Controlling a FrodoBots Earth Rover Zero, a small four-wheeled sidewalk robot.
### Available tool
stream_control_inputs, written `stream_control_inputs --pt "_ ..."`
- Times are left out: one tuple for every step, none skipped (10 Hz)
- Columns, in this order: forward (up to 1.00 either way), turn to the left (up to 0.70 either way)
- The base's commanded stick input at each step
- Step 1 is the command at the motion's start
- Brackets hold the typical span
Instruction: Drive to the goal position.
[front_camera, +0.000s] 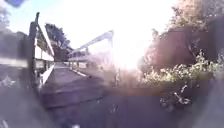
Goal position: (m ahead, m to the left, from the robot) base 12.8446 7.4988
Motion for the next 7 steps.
stream_control_inputs --pt "0.45 0.27" --pt "0.45 0.27" --pt "0.45 0.27" --pt "0.45 0.27" --pt "0.43 0.31" --pt "0.29 0.57" --pt "0.00 0.45"
